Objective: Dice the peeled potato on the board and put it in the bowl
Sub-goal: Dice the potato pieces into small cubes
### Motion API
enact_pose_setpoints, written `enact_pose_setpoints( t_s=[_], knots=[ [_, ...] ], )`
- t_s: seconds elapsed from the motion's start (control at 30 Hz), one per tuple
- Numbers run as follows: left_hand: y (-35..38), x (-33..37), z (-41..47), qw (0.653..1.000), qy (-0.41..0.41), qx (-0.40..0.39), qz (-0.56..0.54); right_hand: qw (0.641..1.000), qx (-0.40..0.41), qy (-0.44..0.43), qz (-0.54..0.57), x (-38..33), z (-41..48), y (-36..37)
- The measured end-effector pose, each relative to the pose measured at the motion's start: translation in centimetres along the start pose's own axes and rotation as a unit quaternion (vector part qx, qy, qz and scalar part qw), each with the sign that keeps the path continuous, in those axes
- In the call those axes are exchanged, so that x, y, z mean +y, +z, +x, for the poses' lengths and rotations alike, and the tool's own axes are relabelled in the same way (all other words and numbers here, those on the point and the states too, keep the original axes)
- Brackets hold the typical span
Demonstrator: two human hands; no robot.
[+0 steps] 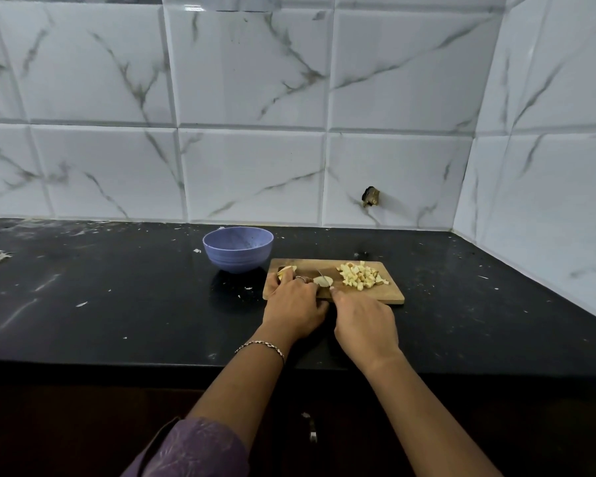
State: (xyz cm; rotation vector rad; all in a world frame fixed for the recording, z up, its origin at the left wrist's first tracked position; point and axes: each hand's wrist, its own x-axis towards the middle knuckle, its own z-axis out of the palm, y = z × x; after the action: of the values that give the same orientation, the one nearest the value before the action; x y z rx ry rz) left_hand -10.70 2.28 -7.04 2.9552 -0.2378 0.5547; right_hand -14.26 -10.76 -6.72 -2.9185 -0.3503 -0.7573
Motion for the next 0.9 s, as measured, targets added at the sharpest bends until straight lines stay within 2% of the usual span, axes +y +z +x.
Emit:
enact_pose_setpoints(
  t_s=[0.27, 0.43, 0.9],
  knots=[
    [0.1, -0.1, 0.1, 1.0, 0.0, -0.01, 0.018, 0.993, 0.046, 0.065, 0.087, 0.2, -1.1, 0.3],
    [-0.2, 0.0, 0.0, 1.0, 0.0, -0.006, 0.024, 0.99, 0.053, 0.05, 0.123, 0.0, -1.9, -0.1],
    [0.4, -0.1, 0.1, 1.0, -0.006, 0.015, -0.008, 0.999, -0.024, -0.005, 0.042, -1.1, -0.2, -0.6]
  ],
)
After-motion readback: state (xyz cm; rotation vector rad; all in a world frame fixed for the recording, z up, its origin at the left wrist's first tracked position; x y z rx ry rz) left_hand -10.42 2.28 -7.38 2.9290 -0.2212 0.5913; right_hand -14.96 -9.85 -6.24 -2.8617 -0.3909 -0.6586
